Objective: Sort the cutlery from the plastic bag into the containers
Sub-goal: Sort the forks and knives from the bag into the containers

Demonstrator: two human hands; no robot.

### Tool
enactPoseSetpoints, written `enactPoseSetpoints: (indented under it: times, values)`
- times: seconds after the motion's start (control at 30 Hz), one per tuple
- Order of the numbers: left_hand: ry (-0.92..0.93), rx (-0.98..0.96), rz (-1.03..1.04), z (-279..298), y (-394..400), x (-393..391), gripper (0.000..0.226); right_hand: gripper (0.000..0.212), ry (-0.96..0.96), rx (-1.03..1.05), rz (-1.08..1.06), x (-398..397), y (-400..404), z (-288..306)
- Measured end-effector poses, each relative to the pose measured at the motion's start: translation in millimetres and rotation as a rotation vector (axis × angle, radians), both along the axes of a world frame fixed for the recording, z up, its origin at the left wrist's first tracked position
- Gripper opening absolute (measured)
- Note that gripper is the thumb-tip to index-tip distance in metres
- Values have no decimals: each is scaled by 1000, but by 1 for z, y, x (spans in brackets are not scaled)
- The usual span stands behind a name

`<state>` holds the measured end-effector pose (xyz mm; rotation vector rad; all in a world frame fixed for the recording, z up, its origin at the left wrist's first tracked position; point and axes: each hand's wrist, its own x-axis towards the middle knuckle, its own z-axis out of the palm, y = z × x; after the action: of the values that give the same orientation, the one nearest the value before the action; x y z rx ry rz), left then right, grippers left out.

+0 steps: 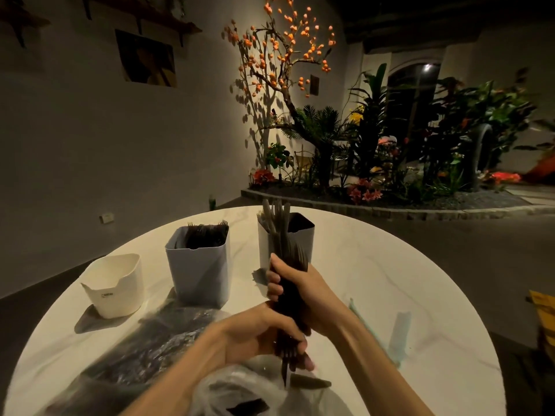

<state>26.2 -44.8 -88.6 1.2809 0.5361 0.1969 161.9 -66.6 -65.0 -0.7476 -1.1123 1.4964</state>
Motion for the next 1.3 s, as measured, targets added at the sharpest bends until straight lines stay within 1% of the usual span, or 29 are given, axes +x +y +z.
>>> enactPoseSetpoints:
  times: [0.07,0.13,0.3,0.4,0.47,0.53,0.67,0.8,0.83,0.9,0.97,1.07,1.1,1.2,1.3]
  values:
    - [8,-60,4,-15,6,4,11,25,-47,14,-12,3,-1,-10]
    - [4,-73,6,-27,7,8,14,24,-91,19,-38,7,0,-19]
    - [-148,-162,73,-50,12,15,20,28,-119,-18,-123,14,8,-32]
    - [-227,-132,120,-52,11,16,25,34,-149,-45,-124,16,10,-39]
    - [-265,-127,142,-52,8,16,25,35,-129,-60,-121,18,10,-41]
    - [-267,-111,174,-53,6,17,24,34,-105,-72,-111,19,9,-41]
    - [-259,19,207,-50,2,13,21,35,-115,-111,-92,21,8,-43]
    - [-298,-52,293,-47,5,6,47,40,-205,-93,-53,26,6,-42]
    - [-301,-52,294,-46,6,7,47,39,-237,-81,-30,27,5,-42]
    - [-285,-33,294,-44,5,9,39,32,-340,-51,-1,27,4,-41]
    - [-292,-34,303,-45,4,10,36,28,-395,-38,2,27,6,-43]
    - [-303,-15,283,-48,4,10,40,30,-391,-48,6,28,7,-44]
    - [-297,5,276,-48,3,10,37,31,-385,-48,15,29,7,-45]
    - [-288,38,281,-49,3,11,18,35,-357,-70,17,27,7,-45]
    - [-329,14,281,-49,3,12,15,43,-330,-86,-4,25,11,-47]
